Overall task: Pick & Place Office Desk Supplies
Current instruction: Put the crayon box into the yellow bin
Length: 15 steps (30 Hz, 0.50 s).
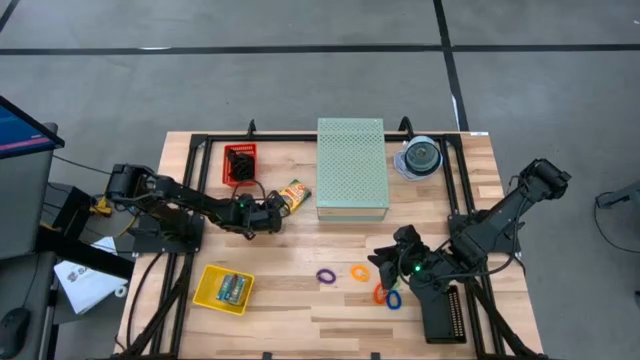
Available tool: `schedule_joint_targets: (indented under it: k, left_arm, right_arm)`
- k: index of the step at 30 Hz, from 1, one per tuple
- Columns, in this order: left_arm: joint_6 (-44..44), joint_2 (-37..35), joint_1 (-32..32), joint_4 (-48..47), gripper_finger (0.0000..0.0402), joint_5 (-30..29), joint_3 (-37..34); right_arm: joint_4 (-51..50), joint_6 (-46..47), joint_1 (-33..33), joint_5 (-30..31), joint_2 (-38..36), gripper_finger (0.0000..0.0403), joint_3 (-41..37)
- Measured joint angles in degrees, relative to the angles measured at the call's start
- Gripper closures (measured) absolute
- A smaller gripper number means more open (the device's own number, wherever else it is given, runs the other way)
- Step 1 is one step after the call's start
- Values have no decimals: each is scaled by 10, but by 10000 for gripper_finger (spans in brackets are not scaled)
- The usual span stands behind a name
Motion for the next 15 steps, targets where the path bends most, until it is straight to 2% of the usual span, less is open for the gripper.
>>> schedule_joint_targets:
  k: [6, 15]
  left_arm:
    - [-7, 0, -1, 122, 306, -6, -55]
    - [14, 6, 21, 159, 297, -13, -74]
  right_arm:
    - [0, 10, 0, 0, 0, 257, 0]
    - [-2, 12, -7, -13, 0, 257, 0]
